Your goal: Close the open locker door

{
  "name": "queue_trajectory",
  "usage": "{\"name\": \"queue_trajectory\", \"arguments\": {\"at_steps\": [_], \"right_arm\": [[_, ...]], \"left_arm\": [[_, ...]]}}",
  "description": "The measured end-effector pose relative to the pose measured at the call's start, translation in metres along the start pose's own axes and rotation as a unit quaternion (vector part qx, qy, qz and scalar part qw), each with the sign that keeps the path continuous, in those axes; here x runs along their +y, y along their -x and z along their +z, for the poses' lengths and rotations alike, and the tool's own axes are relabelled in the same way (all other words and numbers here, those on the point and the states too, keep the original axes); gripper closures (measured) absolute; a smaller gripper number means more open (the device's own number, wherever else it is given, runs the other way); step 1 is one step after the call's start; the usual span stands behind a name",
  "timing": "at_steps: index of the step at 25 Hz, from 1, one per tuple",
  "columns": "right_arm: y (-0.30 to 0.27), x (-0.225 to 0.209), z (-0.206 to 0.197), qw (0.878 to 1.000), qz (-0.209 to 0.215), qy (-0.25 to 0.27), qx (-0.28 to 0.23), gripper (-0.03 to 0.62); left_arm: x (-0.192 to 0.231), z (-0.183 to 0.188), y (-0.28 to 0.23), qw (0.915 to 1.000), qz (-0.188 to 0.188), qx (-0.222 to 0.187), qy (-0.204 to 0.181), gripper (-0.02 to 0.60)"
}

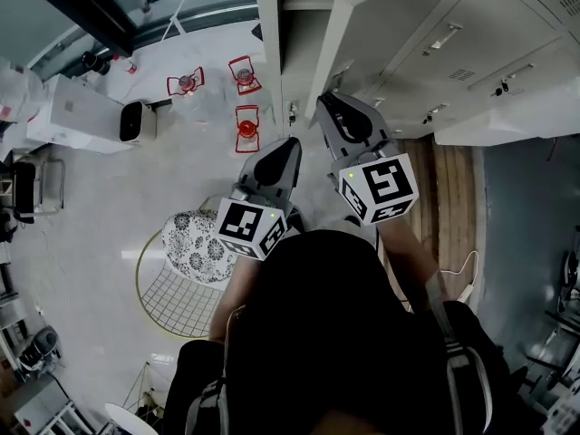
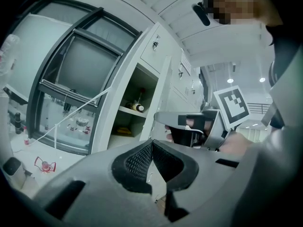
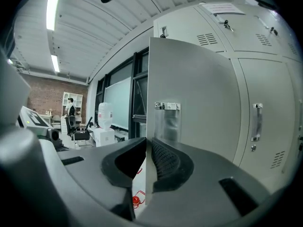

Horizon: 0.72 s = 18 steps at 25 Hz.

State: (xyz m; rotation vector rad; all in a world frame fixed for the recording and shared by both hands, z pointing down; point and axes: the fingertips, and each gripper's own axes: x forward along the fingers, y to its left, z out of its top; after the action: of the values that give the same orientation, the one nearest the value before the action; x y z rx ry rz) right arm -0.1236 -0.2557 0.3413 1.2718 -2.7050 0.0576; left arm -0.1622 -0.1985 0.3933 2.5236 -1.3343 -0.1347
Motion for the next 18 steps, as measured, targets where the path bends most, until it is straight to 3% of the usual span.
{"name": "queue_trajectory", "arguments": {"at_steps": [18], "right_arm": [[-0.039, -0.004, 0.004, 1.0, -0.019, 0.004, 0.011, 0.571]], "left_arm": [[0.021, 0.011, 0.01, 0.9999, -0.004, -0.014, 0.005, 0.563]]}}
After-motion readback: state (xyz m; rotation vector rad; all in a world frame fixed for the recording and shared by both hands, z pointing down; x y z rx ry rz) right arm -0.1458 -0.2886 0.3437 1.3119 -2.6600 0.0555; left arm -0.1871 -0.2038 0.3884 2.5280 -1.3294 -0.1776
